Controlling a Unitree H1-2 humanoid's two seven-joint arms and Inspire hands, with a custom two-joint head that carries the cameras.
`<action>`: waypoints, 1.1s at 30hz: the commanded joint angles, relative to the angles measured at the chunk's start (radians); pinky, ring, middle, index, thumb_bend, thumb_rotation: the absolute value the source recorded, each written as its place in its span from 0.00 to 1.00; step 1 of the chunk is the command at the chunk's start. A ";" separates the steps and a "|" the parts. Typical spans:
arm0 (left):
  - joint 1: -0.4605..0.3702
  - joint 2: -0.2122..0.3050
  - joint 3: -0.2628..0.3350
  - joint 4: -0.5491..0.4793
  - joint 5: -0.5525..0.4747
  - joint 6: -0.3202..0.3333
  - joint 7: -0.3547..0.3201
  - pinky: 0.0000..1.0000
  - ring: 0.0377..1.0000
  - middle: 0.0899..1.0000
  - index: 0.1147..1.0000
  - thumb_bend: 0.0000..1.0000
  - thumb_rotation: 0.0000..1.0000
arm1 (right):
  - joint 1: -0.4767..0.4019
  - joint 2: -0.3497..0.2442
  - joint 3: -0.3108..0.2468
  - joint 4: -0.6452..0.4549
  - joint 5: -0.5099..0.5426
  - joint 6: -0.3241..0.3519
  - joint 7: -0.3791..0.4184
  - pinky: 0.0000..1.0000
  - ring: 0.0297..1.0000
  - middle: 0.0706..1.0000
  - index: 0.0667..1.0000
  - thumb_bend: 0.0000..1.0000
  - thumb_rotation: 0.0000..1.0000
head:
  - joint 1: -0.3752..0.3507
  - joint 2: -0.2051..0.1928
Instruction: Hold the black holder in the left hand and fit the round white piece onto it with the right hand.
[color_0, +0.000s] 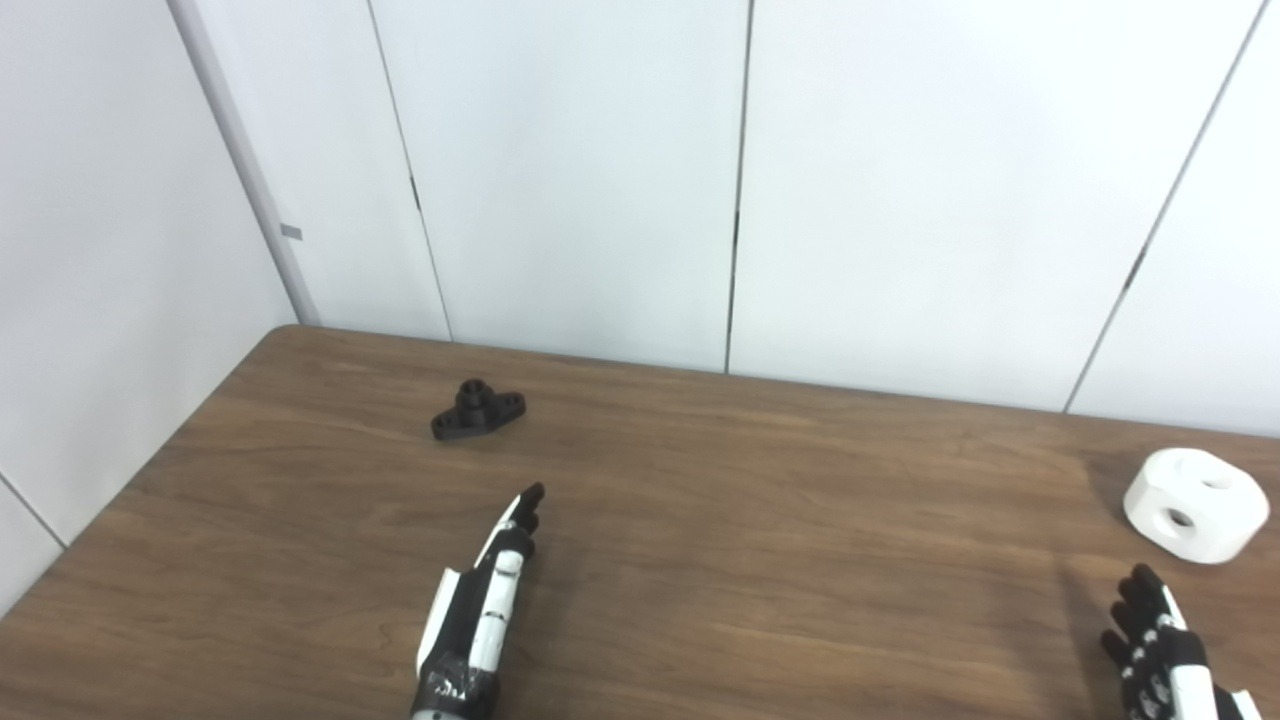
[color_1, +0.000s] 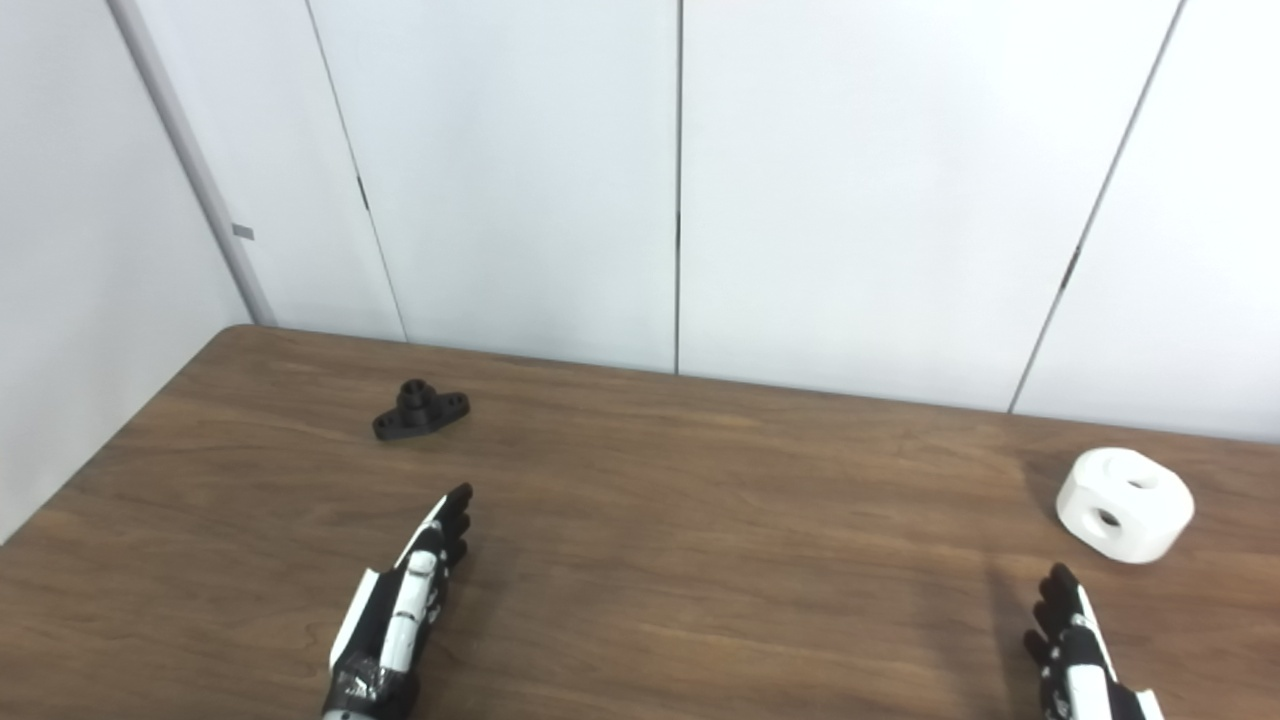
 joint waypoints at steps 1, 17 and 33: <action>0.005 -0.004 -0.012 0.015 0.019 -0.024 0.004 1.00 1.00 1.00 0.97 0.40 1.00 | -0.017 -0.003 0.001 0.006 0.001 -0.011 0.001 1.00 1.00 1.00 1.00 0.66 1.00 | 0.000 0.000; -0.045 0.083 0.061 -0.164 0.214 0.151 0.044 1.00 1.00 0.97 0.91 0.77 0.54 | -0.015 0.003 0.000 0.020 0.013 -0.019 -0.001 1.00 1.00 1.00 1.00 0.69 1.00 | -0.001 0.007; -0.228 0.315 0.126 -0.094 0.403 0.275 0.056 1.00 1.00 0.97 0.81 0.89 0.38 | -0.018 0.010 0.006 0.016 -0.003 -0.020 -0.017 1.00 1.00 0.99 1.00 0.69 1.00 | -0.008 0.018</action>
